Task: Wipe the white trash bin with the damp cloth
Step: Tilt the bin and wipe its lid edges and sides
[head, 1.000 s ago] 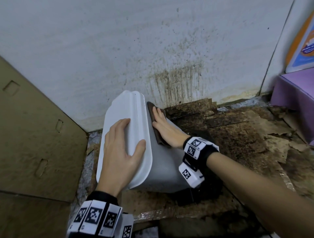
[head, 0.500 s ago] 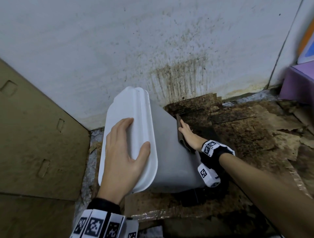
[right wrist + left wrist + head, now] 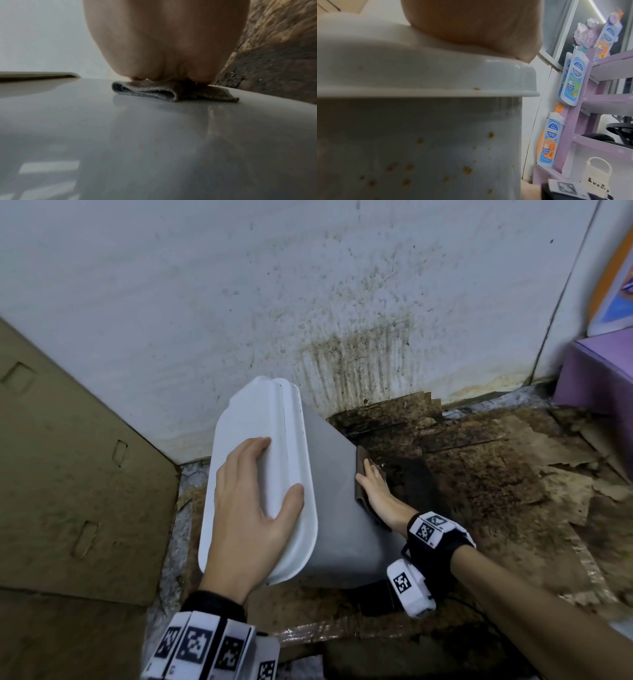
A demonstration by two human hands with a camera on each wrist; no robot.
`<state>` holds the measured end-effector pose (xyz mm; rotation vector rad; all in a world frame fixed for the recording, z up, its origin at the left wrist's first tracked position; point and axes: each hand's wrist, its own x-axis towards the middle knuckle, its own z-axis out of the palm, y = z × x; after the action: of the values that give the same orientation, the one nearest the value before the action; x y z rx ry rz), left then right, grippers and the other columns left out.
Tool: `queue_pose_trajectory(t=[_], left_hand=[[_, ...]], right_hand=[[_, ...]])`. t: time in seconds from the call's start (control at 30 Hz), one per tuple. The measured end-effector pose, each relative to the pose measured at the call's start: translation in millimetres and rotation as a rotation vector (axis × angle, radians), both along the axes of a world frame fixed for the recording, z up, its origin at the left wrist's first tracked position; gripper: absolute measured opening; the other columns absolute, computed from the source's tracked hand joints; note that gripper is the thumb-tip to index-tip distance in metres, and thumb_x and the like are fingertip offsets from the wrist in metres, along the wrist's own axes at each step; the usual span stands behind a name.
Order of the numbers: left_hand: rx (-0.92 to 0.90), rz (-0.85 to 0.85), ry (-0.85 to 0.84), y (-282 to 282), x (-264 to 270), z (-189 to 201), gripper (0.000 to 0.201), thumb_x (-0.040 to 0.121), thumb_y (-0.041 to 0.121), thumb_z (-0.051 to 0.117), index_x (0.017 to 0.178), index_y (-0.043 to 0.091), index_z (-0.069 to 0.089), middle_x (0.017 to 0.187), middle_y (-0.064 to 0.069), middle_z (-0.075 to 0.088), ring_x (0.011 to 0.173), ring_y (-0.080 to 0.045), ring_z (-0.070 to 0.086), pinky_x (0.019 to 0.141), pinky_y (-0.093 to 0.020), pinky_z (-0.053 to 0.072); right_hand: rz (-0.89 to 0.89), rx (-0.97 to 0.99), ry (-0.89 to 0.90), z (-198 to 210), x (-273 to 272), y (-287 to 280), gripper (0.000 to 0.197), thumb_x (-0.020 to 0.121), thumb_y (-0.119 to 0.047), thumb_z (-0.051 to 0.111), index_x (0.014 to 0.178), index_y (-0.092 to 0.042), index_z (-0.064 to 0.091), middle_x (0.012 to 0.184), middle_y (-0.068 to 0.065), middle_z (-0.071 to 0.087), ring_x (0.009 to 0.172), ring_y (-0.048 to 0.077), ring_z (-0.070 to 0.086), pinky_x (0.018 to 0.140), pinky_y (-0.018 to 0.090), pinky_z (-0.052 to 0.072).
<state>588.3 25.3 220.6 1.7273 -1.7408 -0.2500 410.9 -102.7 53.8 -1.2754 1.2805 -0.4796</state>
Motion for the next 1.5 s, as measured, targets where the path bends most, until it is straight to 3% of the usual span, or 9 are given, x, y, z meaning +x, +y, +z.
queue_pose_trajectory(t=[0.4, 0.63, 0.73, 0.87, 1.0, 1.1, 1.2, 1.33, 1.5], left_hand=[[-0.007, 0.003, -0.016, -1.5, -2.5, 0.1, 0.067, 0.085, 0.052, 0.05, 0.144, 0.02, 0.043, 0.144, 0.003, 0.044, 0.135, -0.019, 0.039, 0.112, -0.032, 0.029], [-0.005, -0.017, -0.016, -3.2, -6.8, -1.8, 0.068, 0.086, 0.053, 0.05, 0.144, 0.02, 0.042, 0.145, 0.003, 0.044, 0.136, -0.021, 0.039, 0.114, -0.041, 0.032], [-0.01, -0.014, -0.023, -2.5, -4.6, -2.6, 0.066, 0.087, 0.053, 0.05, 0.144, 0.02, 0.042, 0.144, 0.003, 0.044, 0.136, -0.02, 0.04, 0.114, -0.04, 0.032], [-0.018, -0.016, -0.005, -0.9, 1.1, -3.8, 0.061, 0.092, 0.051, 0.043, 0.144, 0.02, 0.042, 0.144, 0.004, 0.044, 0.136, -0.016, 0.039, 0.115, -0.037, 0.029], [-0.012, -0.018, 0.058, 0.6, -0.5, -5.4, 0.056, 0.097, 0.05, 0.034, 0.147, 0.024, 0.04, 0.148, 0.011, 0.041, 0.139, -0.007, 0.033, 0.118, -0.031, 0.025], [-0.002, -0.008, 0.085, 0.0, -5.9, -5.9, 0.053, 0.098, 0.049, 0.029, 0.146, 0.029, 0.04, 0.148, 0.015, 0.04, 0.141, -0.007, 0.032, 0.118, -0.03, 0.024], [0.002, 0.004, 0.11, -0.8, -6.0, -7.0, 0.052, 0.098, 0.044, 0.027, 0.146, 0.03, 0.04, 0.149, 0.016, 0.04, 0.141, -0.005, 0.032, 0.118, -0.028, 0.023], [0.012, 0.002, 0.148, -0.3, -0.2, -6.7, 0.051, 0.097, 0.038, 0.032, 0.146, 0.03, 0.04, 0.15, 0.016, 0.039, 0.141, -0.004, 0.031, 0.119, -0.028, 0.022], [0.031, 0.021, 0.138, 1.2, 2.8, -7.1, 0.051, 0.098, 0.037, 0.032, 0.149, 0.029, 0.039, 0.152, 0.016, 0.037, 0.141, -0.003, 0.029, 0.119, -0.029, 0.022]], right_hand=[[0.0, -0.087, 0.018, 49.6, 4.5, 102.0, 0.065, 0.105, -0.058, 0.021, 0.159, -0.036, -0.007, 0.167, -0.015, -0.014, 0.154, 0.005, -0.013, 0.126, 0.041, -0.003], [-0.154, -0.117, -0.023, 56.6, -3.5, 111.5, 0.054, 0.108, -0.044, 0.028, 0.16, -0.039, 0.015, 0.168, -0.004, 0.019, 0.152, 0.02, 0.025, 0.124, 0.037, 0.018], [-0.258, -0.191, -0.025, 59.8, -6.8, 114.0, 0.045, 0.109, -0.035, 0.032, 0.154, -0.04, 0.035, 0.154, -0.006, 0.046, 0.139, 0.018, 0.044, 0.112, 0.025, 0.03], [-0.384, -0.175, -0.162, 81.6, -0.7, 120.4, 0.036, 0.109, -0.031, 0.034, 0.139, -0.034, 0.055, 0.13, -0.012, 0.062, 0.126, 0.012, 0.055, 0.106, 0.029, 0.042], [-0.413, -0.17, -0.471, 116.0, 22.4, 134.6, 0.037, 0.109, -0.036, 0.037, 0.142, -0.039, 0.052, 0.136, -0.02, 0.061, 0.128, 0.001, 0.054, 0.113, 0.035, 0.042], [-0.368, -0.243, -0.567, 137.2, 34.6, 144.6, 0.038, 0.109, -0.035, 0.036, 0.145, -0.038, 0.049, 0.139, -0.023, 0.058, 0.13, -0.003, 0.053, 0.112, 0.03, 0.042], [-0.266, -0.33, -0.488, 144.0, 39.9, 150.5, 0.045, 0.109, -0.039, 0.035, 0.153, -0.041, 0.035, 0.153, -0.03, 0.04, 0.141, -0.011, 0.035, 0.12, 0.027, 0.032], [-0.104, -0.435, -0.245, 152.7, 38.6, 138.2, 0.051, 0.108, -0.039, 0.034, 0.158, -0.035, 0.023, 0.161, -0.027, 0.02, 0.144, -0.019, 0.014, 0.117, 0.005, 0.012], [0.012, -0.424, -0.116, 165.5, 46.2, 92.8, 0.056, 0.109, -0.042, 0.029, 0.161, -0.029, 0.015, 0.166, -0.016, 0.018, 0.15, 0.005, 0.025, 0.122, 0.024, 0.019]])
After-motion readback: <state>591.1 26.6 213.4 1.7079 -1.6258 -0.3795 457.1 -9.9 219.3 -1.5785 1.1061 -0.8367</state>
